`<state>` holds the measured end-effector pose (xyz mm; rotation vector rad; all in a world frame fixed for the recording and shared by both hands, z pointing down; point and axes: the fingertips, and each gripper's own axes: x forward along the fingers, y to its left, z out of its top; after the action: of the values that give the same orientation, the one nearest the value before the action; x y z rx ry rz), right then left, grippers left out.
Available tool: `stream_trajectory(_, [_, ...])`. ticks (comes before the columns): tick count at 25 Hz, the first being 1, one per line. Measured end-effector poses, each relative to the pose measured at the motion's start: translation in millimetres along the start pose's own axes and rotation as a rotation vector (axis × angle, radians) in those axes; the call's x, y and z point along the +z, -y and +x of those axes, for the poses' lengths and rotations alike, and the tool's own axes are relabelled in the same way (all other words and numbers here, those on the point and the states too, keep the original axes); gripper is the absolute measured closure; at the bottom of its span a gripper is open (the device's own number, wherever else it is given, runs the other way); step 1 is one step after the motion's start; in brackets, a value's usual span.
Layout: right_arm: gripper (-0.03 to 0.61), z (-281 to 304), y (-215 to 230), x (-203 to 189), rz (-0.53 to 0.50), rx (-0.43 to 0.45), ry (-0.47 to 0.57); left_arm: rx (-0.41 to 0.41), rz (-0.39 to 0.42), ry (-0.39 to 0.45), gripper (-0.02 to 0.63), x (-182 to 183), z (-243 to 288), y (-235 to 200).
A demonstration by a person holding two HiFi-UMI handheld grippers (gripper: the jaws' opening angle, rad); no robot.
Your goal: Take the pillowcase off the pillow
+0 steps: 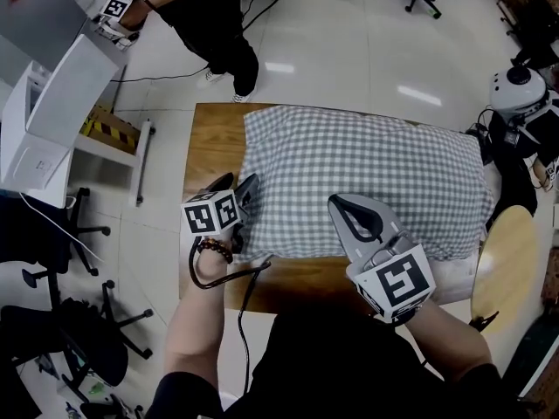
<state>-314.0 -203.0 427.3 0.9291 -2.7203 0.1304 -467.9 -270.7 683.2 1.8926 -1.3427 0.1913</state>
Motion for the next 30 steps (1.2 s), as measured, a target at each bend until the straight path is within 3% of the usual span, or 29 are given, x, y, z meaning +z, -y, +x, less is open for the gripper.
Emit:
stream_trajectory(6, [0.577, 10.5, 4.5, 8.5, 0.019, -0.016, -0.023, -0.077, -0.135, -0.048, 0.314, -1.0, 12.2, -12.8])
stream_trajectory(11, [0.577, 9.7, 10.4, 13.4, -0.023, -0.018, 0.037, -0.133, -0.211, -0.089, 0.316, -13.1, 23.6, -13.6])
stream_trajectory(15, [0.577, 7.3, 10.8, 18.1, -0.021, -0.025, 0.035, -0.155, -0.237, -0.108, 0.366, -15.0, 25.1, -12.1])
stream_trajectory(21, [0.577, 8.7, 10.2, 10.3, 0.027, -0.039, -0.021, -0.121, -0.155, -0.134, 0.502, -15.5, 27.4, -12.7])
stream_trajectory(26, [0.577, 9.3, 13.6, 18.6, -0.023, -0.038, 0.041, -0.041, -0.020, -0.140, 0.584, -13.1, 25.3, -13.4])
stream_trajectory(30, [0.577, 3.7, 13.8, 21.6, -0.030, -0.050, 0.040, 0.014, 0.064, -0.123, 0.604, -6.7, 19.9, -12.3])
